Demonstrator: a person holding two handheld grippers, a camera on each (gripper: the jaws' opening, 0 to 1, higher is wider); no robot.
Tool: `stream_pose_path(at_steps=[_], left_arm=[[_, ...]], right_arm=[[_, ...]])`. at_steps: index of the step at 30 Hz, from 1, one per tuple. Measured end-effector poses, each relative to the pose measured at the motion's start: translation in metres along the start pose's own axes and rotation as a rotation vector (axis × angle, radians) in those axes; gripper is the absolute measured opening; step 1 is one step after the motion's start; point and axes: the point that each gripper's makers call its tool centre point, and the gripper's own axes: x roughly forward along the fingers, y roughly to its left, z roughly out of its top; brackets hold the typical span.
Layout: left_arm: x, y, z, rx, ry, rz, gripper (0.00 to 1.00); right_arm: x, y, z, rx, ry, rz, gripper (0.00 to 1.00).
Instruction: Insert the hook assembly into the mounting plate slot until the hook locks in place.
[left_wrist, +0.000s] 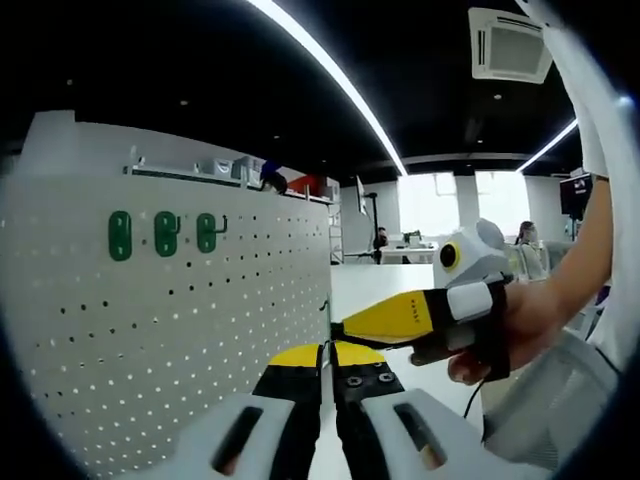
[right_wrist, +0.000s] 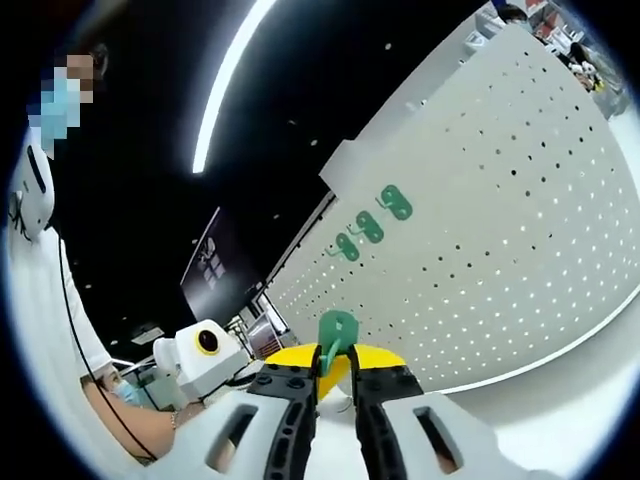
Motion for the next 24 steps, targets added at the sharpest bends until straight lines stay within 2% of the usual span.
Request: stream_pose_path(at_steps=[4,24], left_arm=[[0.0004,-0.0006,0.0005,0.0,-0.002,0.011,0.02],[0.0009,0.0048,-0.0016,-0.028,-0.01,0.078,0.02]], right_arm=[[0.0009,0.0011,0.0022,0.019,-0.016,-0.004,0.05],[0.0041,-0.0061,0.0029,0.087,-0.047,-0.061,0.02]])
